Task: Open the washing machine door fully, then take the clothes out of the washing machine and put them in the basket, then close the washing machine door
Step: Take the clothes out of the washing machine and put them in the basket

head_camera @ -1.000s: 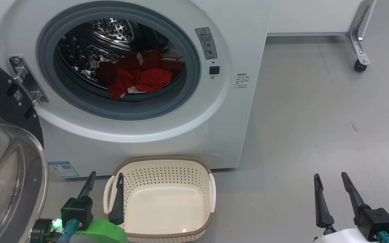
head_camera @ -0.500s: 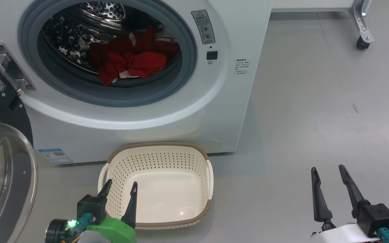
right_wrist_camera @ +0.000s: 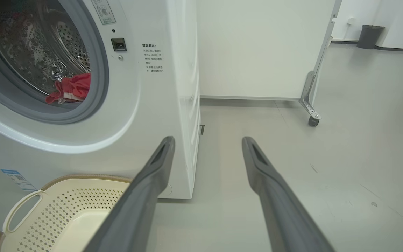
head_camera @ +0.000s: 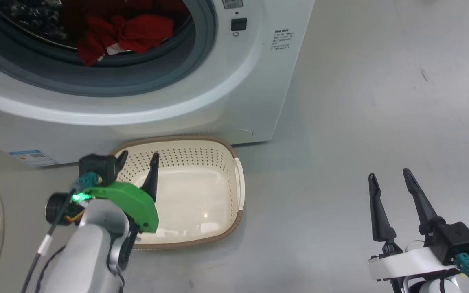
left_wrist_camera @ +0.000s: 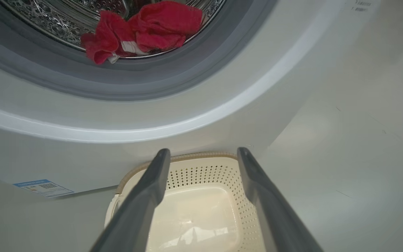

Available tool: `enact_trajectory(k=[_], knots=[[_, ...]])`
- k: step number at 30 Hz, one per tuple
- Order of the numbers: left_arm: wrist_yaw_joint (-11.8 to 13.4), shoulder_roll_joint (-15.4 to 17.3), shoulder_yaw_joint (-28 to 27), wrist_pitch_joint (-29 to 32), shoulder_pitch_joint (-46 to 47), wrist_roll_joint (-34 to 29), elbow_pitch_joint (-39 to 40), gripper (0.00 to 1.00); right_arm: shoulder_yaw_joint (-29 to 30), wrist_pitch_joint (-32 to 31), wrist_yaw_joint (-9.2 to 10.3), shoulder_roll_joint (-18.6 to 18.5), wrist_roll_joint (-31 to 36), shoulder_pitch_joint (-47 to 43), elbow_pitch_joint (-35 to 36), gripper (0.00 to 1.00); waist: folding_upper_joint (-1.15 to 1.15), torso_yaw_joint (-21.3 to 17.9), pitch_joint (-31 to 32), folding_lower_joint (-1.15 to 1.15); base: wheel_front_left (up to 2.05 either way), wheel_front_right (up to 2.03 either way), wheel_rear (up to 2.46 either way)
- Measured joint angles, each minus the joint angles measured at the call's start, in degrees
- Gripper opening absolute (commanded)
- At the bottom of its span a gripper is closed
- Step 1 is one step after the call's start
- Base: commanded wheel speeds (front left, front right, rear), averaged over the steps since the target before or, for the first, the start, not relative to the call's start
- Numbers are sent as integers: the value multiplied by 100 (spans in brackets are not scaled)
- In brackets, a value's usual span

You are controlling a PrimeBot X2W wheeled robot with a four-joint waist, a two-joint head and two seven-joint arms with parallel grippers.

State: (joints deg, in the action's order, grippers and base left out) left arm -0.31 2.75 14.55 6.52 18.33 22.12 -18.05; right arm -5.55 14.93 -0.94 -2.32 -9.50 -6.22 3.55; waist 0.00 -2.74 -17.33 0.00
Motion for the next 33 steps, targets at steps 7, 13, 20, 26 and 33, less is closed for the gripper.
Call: enact_trajectory(k=[7,13,20,26,33], knots=[[-159,257,-175,611,1183,69,-210,100,-56,0,-18,1,-125,381,78,100,0,-214,-555,0,0,0,0],[-243,688,-443,1060,2112,74,-421,100,-138,0,-19,3,-238,682,52,100,0,-481,-971,0,0,0,0],[-301,1026,-624,1430,2781,84,-677,100,-252,0,-18,2,-478,866,-24,100,0,-843,-1260,0,0,0,0],[-305,1361,-710,1738,3312,66,-867,100,-432,0,8,5,-778,1000,-55,100,0,-1190,-1504,0,0,0,0],[-359,1673,-680,2054,3949,-63,-982,100,-510,0,109,7,-929,1115,-58,100,0,-1496,-1810,0,0,0,0]])
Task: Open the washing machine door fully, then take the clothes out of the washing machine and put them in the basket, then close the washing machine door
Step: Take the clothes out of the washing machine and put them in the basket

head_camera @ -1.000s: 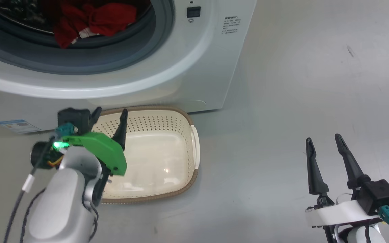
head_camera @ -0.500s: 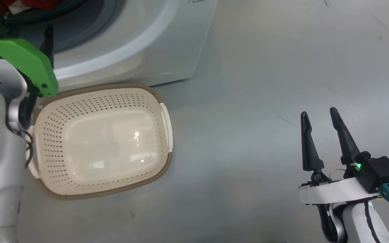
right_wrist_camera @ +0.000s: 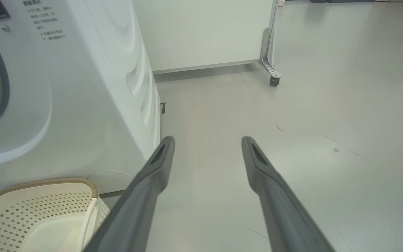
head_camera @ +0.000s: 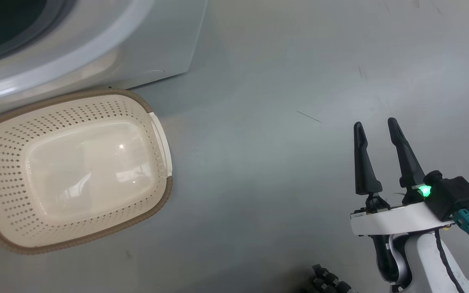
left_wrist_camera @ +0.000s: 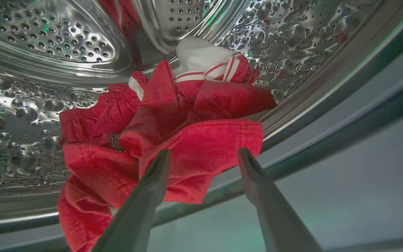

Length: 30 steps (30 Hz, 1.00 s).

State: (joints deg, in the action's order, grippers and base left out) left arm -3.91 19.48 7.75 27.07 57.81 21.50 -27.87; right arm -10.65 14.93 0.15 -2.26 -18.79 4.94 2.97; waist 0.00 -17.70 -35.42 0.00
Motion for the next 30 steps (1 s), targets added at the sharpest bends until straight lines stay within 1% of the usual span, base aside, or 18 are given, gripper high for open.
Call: enact_trajectory(k=[3,7,8,12,13,14,15,16,17,22,24,30], knots=[[-43,46,13,115,200,-22,-87,100,-85,0,0,1,-80,112,1,100,0,-91,-135,0,0,0,0],[-43,214,-2,240,432,-98,-209,100,-157,0,14,2,-191,254,5,100,0,-204,-290,0,0,0,0],[-43,231,-38,270,488,-98,-259,100,-166,0,55,2,-207,284,5,100,0,-230,-326,0,0,0,0],[-43,249,-63,287,552,-100,-471,100,-185,0,62,1,-237,327,-12,100,0,-325,-428,0,0,0,0],[-43,250,-62,298,553,-100,-522,100,-201,0,99,1,-238,334,-19,100,0,-342,-444,0,0,0,0],[-43,253,-63,314,558,-100,-549,62,-212,0,111,3,-241,342,-26,100,0,-356,-457,0,0,0,0],[-43,263,-63,316,576,-100,-568,16,-220,0,111,3,-252,357,-27,100,0,-367,-468,0,0,0,0],[-43,270,-63,322,601,-100,-595,0,-222,0,119,3,-272,383,-29,100,0,-376,-478,0,0,0,0],[-43,275,-62,324,629,-100,-627,0,-222,0,151,3,-280,410,-27,100,0,-383,-488,0,0,0,0],[-43,287,-48,314,730,-149,-700,0,-220,0,163,3,-282,452,-30,100,0,-394,-535,0,0,0,0],[-43,287,-51,261,753,-152,-715,0,-214,0,202,3,-288,476,-31,100,0,-390,-550,0,0,0,0],[-35,259,-80,-94,797,-152,-721,0,-97,0,212,1,-286,543,-31,100,0,-323,-568,0,0,0,0]])
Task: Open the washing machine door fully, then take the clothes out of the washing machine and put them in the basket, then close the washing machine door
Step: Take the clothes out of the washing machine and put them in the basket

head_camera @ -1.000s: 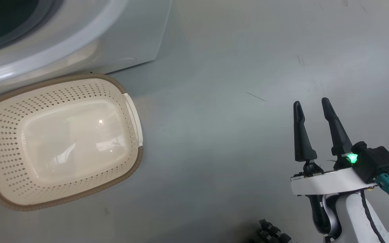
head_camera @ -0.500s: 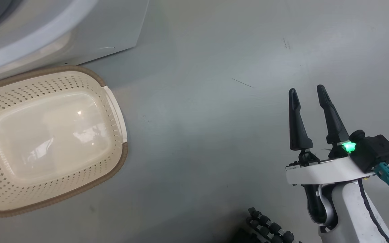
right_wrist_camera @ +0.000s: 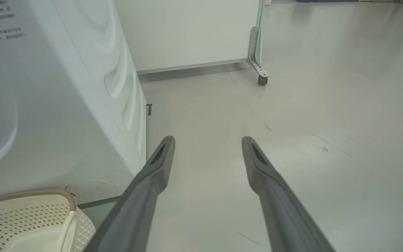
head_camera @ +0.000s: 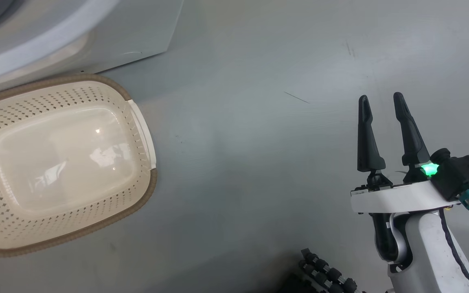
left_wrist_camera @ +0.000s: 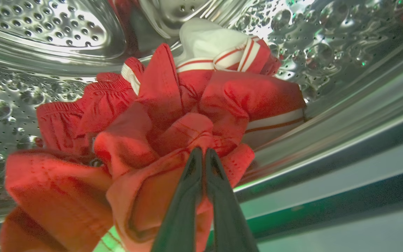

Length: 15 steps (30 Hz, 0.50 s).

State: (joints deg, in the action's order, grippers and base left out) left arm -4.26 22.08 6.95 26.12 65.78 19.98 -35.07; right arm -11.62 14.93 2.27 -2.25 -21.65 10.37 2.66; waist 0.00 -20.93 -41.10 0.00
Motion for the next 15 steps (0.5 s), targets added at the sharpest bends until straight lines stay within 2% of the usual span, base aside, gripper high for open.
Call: enact_trajectory(k=[9,15], knots=[[103,-91,-235,-939,-31,1,89,0,108,0,38,2,80,22,-34,100,0,200,53,0,0,0,0],[202,-199,-313,-1730,-394,0,265,0,229,0,37,2,243,32,-63,100,0,338,138,0,0,0,0]])
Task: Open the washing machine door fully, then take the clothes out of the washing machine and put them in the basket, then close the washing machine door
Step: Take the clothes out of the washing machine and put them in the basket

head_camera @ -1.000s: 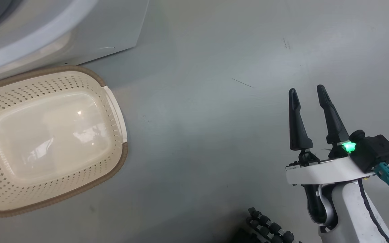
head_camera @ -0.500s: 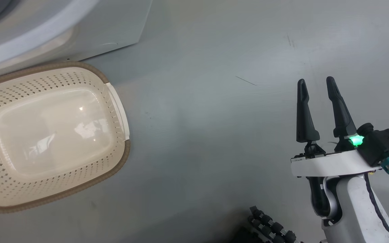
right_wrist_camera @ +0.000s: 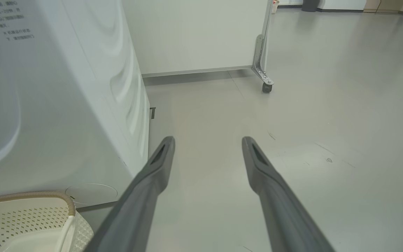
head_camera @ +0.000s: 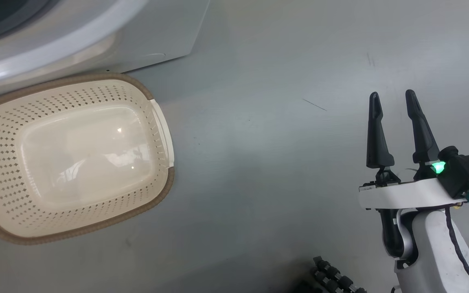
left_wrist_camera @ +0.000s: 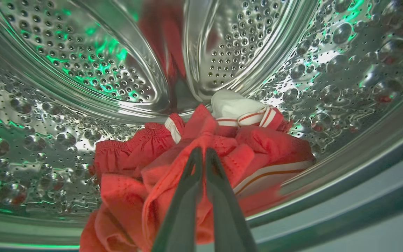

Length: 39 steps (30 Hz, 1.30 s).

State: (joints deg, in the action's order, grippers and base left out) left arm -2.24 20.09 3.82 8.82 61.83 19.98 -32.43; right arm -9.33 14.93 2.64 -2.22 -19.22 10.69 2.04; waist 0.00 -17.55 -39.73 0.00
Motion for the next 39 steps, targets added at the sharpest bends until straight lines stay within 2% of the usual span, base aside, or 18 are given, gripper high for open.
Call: enact_trajectory(k=[9,10,14,18,25,39], knots=[[98,-408,-81,-1258,-820,1,305,0,146,0,-54,-2,240,-3,-71,100,0,228,246,0,0,0,0],[144,-527,-83,-1503,-994,1,377,0,183,0,-57,-2,311,-8,-87,100,0,286,321,0,0,0,0],[153,-739,-67,-1906,-1362,1,498,0,226,0,-107,-8,428,-66,-137,100,0,415,488,0,0,0,0],[281,-835,-140,-2268,-1784,9,598,0,256,0,-147,-9,498,-103,-180,100,0,531,687,0,0,0,0],[371,-1169,-99,-2309,-2380,11,961,0,369,0,-158,-79,570,-367,-248,100,0,757,1039,0,0,0,0],[412,-1357,111,-2351,-3188,-211,2163,0,422,0,-256,-109,678,-742,-327,100,0,1104,1744,0,0,0,0]])
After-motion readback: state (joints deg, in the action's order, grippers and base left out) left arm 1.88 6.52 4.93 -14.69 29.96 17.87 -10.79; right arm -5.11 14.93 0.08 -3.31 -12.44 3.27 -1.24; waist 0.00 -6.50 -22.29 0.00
